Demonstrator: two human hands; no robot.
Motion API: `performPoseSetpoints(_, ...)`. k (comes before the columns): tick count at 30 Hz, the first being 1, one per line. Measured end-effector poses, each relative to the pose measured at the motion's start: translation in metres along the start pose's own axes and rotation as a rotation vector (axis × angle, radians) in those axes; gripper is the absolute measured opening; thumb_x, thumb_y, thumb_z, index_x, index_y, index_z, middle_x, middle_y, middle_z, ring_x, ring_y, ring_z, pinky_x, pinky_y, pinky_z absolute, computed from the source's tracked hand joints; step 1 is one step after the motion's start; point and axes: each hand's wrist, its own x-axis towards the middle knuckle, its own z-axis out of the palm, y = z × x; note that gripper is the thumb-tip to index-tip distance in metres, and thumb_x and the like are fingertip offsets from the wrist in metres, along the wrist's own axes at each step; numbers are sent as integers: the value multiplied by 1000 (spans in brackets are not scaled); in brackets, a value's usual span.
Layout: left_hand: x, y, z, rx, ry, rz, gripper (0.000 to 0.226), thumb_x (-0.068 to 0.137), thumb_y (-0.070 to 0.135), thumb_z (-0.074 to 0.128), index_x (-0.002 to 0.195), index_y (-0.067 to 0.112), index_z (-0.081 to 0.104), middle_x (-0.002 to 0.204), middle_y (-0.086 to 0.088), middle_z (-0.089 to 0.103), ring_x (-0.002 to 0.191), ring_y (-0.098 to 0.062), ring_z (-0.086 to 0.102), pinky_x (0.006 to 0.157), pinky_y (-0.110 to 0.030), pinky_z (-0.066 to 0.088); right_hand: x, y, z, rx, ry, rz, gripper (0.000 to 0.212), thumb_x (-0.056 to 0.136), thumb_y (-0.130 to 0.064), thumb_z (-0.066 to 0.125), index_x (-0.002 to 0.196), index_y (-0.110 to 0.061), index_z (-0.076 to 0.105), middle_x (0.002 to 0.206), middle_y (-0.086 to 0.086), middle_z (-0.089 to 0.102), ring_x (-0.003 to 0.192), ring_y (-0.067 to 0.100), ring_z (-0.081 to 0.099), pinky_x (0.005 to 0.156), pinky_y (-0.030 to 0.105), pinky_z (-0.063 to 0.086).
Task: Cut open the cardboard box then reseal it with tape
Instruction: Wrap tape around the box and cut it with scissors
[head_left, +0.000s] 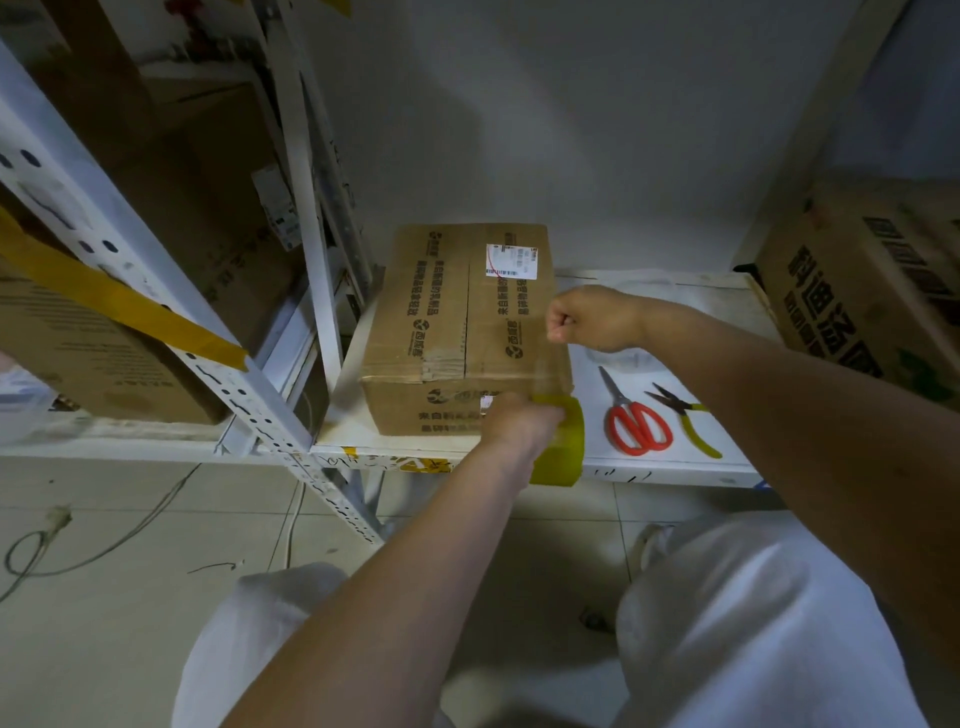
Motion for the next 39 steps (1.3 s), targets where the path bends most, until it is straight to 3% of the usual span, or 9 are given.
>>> performPoseSetpoints(5, 11, -7, -1, -29, -6, -70, 14, 82, 15, 66, 94, 15, 60, 101, -13, 70, 93, -31, 68, 87, -48, 56, 12, 4, 13, 14, -45, -9, 14, 94, -13, 56, 82, -21, 57, 96, -2, 59, 92, 14, 55, 83, 28, 45)
performPoseSetpoints(12, 14, -4, -3, -49, 2, -59, 9, 85, 10, 63, 82, 14, 56, 102, -16, 69, 95, -33, 67, 90, -48, 55, 17, 8, 16, 60, -24, 4, 23, 93, -14, 57, 75, -26, 53, 87, -6, 55, 88, 13, 52, 76, 25, 39)
performPoseSetpoints(19, 17, -1, -4, -62, -18, -58, 13, 86, 10, 63, 78, 16, 55, 104, -17, 68, 98, -34, 65, 92, -49, 53, 22, 8, 20, 47, -15, 15, 19, 93, -16, 57, 78, -26, 53, 92, -2, 57, 92, 17, 54, 76, 26, 40)
performPoseSetpoints(25, 17, -2, -4, -70, -35, -77, 12, 85, 12, 65, 96, 14, 61, 107, -15, 68, 100, -33, 65, 93, -49, 53, 24, 6, 23, -67, 6, 1, 5, 92, -18, 59, 88, -19, 58, 95, -3, 57, 92, 15, 53, 77, 26, 39)
performPoseSetpoints(29, 18, -1, -4, -99, -47, -80, 17, 86, 10, 65, 103, 11, 61, 108, -15, 68, 100, -32, 66, 91, -47, 54, 21, 8, 35, -33, 119, 43, 4, 92, -20, 60, 94, -19, 57, 107, 2, 59, 96, 18, 55, 83, 29, 46)
performPoseSetpoints(32, 17, 1, -4, -110, -53, -70, 10, 87, 9, 64, 95, 13, 60, 109, -15, 68, 102, -31, 65, 94, -45, 53, 18, 10, 42, 109, 237, 164, 46, 87, -32, 67, 126, -19, 48, 128, 8, 46, 112, 24, 52, 95, 37, 47)
performPoseSetpoints(34, 15, 2, -4, -108, -50, -67, 8, 87, 11, 65, 90, 15, 60, 109, -14, 68, 103, -31, 65, 95, -45, 52, 17, 12, 44, 187, 267, 283, 66, 81, -46, 71, 131, -15, 41, 129, 11, 44, 114, 27, 53, 90, 37, 47)
performPoseSetpoints(37, 16, 1, -3, -109, -44, -69, 11, 86, 10, 64, 96, 14, 62, 109, -13, 69, 101, -30, 65, 95, -46, 52, 17, 12, 52, 269, 247, 353, 73, 76, -58, 69, 126, -13, 40, 119, 7, 51, 107, 24, 56, 78, 33, 48)
performPoseSetpoints(39, 16, 2, -3, -106, -44, -74, 7, 86, 8, 62, 91, 14, 62, 107, -13, 69, 101, -30, 65, 95, -46, 52, 19, 8, 54, 370, 218, 360, 68, 79, -54, 69, 125, -13, 39, 113, 4, 52, 103, 23, 56, 74, 32, 50)
